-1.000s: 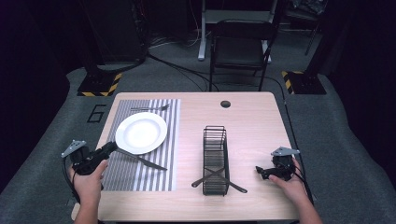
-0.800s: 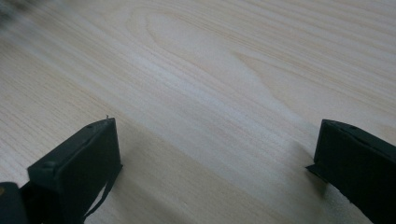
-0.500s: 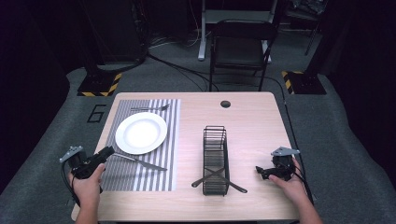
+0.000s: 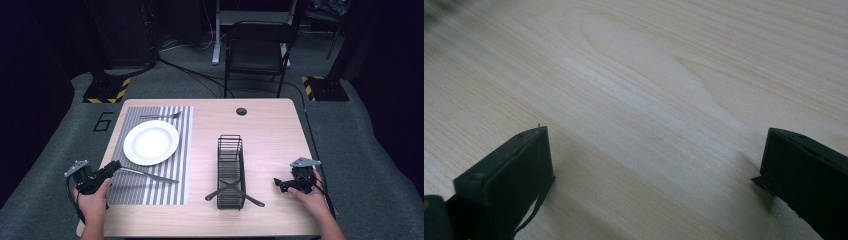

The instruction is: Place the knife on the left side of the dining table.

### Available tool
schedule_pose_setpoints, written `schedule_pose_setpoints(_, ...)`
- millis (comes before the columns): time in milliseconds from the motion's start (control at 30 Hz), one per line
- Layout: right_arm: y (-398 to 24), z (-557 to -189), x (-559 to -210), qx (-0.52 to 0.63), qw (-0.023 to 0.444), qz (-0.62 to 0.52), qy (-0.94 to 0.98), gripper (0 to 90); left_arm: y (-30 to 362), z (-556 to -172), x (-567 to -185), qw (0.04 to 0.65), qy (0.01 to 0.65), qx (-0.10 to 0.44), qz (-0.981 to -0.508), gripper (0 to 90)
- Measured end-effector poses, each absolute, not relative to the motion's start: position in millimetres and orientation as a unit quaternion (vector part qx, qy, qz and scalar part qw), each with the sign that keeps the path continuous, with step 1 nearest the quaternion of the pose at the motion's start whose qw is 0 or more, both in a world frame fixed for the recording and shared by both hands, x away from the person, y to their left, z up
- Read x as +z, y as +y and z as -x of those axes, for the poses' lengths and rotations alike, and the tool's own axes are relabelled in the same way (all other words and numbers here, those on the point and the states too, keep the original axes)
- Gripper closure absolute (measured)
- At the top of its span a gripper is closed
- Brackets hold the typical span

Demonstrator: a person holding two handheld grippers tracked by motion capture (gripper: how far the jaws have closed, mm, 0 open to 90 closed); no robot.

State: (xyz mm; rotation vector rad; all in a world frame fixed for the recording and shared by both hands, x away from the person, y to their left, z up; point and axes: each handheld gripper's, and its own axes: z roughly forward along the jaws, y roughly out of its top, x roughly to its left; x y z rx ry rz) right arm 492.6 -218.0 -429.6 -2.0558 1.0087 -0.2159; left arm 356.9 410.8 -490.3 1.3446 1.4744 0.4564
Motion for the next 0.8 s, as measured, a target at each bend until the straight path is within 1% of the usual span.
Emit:
schedule_pose_setpoints(233, -218, -493, -430, -0.086, 0.409, 0.816, 0.401, 0.0, 410, -354, -491, 0.518, 0.616, 0.195, -0.561, 69.7)
schedule_pose_setpoints(567, -218, -493, -430, -0.086, 0.408, 0.816, 0.400, 0.0, 414, -356, -499, 0.520, 0.619, 0.185, -0.559, 69.5)
schedule_pose_setpoints(800, -218, -493, -430, -0.086, 0.409, 0.816, 0.400, 0.0, 415, -359, -507, 0.508, 0.634, 0.180, -0.555, 68.8)
